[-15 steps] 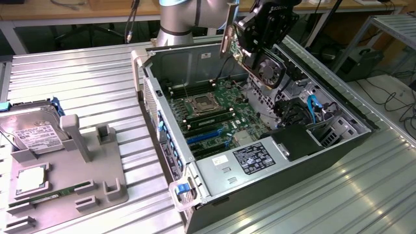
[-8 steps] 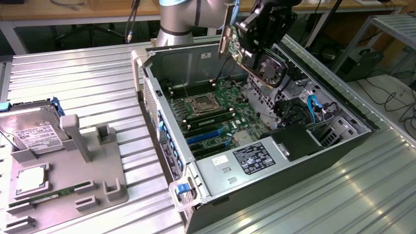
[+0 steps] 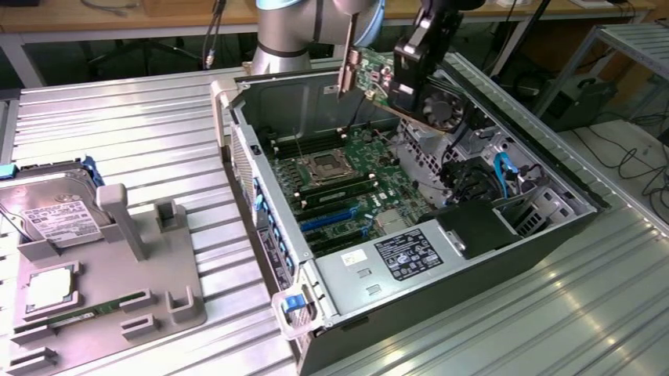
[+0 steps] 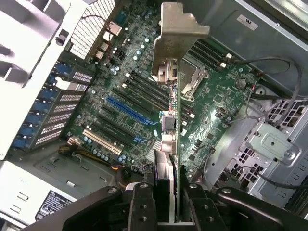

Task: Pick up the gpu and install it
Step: 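Insert the gpu into the slot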

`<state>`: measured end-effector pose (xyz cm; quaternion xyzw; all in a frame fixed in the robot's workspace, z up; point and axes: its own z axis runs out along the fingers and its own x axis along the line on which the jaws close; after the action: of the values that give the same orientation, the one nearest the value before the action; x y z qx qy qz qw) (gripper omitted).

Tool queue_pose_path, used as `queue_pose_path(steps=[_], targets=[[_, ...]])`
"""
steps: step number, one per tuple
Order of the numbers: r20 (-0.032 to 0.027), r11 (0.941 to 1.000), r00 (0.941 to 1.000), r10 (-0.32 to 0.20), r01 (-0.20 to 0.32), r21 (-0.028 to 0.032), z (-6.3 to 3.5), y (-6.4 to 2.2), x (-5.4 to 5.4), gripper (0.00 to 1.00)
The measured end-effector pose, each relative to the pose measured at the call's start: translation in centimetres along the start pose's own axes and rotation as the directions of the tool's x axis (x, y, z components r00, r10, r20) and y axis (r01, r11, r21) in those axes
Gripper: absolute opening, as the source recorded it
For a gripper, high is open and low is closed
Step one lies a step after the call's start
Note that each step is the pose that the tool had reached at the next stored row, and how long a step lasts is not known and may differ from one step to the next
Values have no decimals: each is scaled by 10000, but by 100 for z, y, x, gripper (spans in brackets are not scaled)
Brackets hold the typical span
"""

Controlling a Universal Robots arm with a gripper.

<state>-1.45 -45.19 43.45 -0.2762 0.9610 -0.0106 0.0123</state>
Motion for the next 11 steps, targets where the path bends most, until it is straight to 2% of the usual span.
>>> queue_pose_path(steps=[2, 4, 11], targets=[[18, 9980, 9980, -636, 636, -10, 0, 0, 0, 28], [29, 9949, 9949, -1013, 1013, -16, 0, 0, 0, 28], [39, 9906, 9906, -1364, 1364, -21, 0, 0, 0, 28]])
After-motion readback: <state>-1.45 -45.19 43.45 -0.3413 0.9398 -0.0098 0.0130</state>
